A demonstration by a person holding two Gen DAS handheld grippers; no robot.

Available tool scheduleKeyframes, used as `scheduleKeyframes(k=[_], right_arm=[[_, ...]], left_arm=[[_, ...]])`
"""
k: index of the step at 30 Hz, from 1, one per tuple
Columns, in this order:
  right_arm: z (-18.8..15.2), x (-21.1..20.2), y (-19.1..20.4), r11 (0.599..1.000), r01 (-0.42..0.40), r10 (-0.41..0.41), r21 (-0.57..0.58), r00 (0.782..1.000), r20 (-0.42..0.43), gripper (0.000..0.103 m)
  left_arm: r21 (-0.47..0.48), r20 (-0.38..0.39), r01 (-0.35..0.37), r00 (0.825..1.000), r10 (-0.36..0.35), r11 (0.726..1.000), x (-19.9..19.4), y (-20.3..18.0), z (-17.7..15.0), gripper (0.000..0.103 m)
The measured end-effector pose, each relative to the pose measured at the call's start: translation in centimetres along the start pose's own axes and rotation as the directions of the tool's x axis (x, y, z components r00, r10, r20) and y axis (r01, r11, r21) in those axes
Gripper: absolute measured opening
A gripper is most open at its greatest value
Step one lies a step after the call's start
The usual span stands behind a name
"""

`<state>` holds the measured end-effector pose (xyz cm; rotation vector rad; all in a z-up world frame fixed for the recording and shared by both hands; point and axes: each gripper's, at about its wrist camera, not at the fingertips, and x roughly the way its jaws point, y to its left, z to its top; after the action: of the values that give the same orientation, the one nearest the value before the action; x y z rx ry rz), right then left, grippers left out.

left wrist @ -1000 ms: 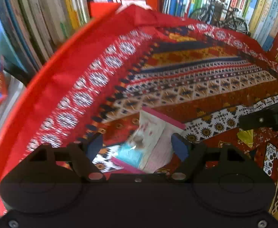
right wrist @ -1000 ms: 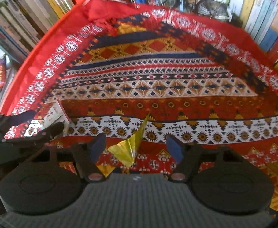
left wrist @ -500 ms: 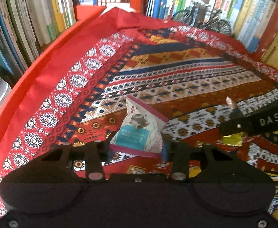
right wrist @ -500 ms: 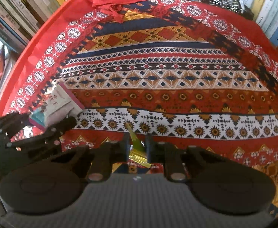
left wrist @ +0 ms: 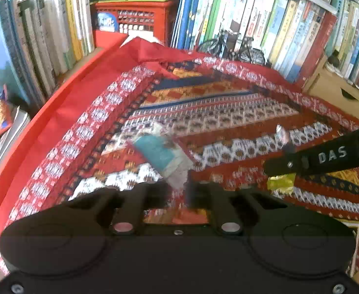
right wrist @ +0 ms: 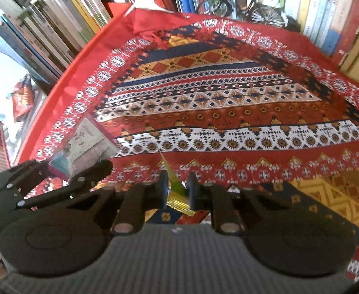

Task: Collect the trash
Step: 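Lift the snack bag with the left tool while the right tool lifts the gold foil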

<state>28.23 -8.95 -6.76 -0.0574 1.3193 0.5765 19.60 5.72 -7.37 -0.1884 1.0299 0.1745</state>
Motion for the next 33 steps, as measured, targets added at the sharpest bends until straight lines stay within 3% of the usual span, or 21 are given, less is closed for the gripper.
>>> scheduleKeyframes(k=[15,18,20,22,27,33], right_arm=[[-6.6,-6.2,3.3,0.998,0.008,-0.014,0.055,0.994,0.111,0.019],[-7.4,-6.6,3.2,0.997,0.016,-0.024,0.071,0.993,0.116,0.019],[-7.8,-6.7,3.1,0.996,0.009,-0.019,0.083,0.993,0.118,0.019],[-7.9,-6.7,2.9,0.996,0.002,-0.012,0.089,0.993,0.116,0.019],[-7.5,-6.1,2.3,0.996,-0.005,-0.005,0.089,0.994,0.109,0.020],[-6.1,-4.6,0.8,0.993,-0.029,0.019,0.112,0.996,0.091,0.020]], left_arm=[[-0.027,0.063,0.068,0.996,-0.066,0.997,-8.4,2.0,-6.1,0.007],[-0.041,0.072,0.093,0.993,-0.090,0.995,-8.6,2.7,-6.7,0.014],[-0.040,0.074,0.074,0.995,-0.071,0.996,-8.2,2.9,-6.8,0.024],[-0.048,0.082,0.045,0.996,-0.041,0.998,-7.4,3.2,-6.6,0.049],[-0.064,0.094,0.050,0.995,-0.044,0.997,-3.4,3.2,-4.7,0.068],[-0.062,0.044,-0.007,0.999,0.010,0.998,3.8,2.1,-2.3,0.072]])
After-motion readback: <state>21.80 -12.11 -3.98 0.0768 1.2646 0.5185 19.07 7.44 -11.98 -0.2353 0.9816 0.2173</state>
